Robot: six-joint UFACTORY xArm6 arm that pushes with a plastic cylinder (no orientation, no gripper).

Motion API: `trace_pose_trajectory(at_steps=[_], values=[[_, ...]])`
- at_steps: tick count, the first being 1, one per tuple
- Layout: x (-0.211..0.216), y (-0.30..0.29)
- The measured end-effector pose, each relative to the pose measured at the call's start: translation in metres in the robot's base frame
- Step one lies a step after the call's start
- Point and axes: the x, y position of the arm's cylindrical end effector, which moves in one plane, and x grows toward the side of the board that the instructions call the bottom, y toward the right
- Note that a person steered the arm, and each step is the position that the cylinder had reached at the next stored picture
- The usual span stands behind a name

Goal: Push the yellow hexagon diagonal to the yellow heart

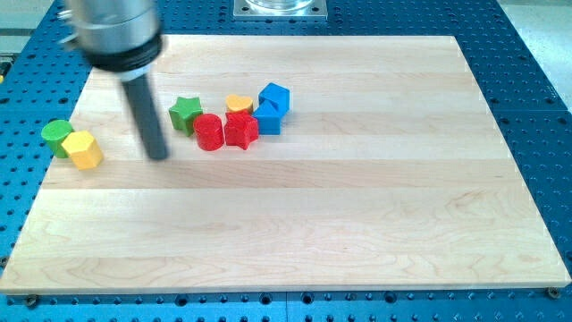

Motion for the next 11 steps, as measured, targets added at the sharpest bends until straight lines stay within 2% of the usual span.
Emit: trace_pose_trajectory(at_steps=[1, 2, 3, 5, 6, 7, 9, 10, 11], values=[[0.053, -0.067], [0.004, -0.094], [-0.047, -0.061], [0.002, -0.068], [-0.025, -0.011], [-0.095, 0.038], [-0.126, 0.020], [-0.125, -0.012], [-0.167, -0.027]])
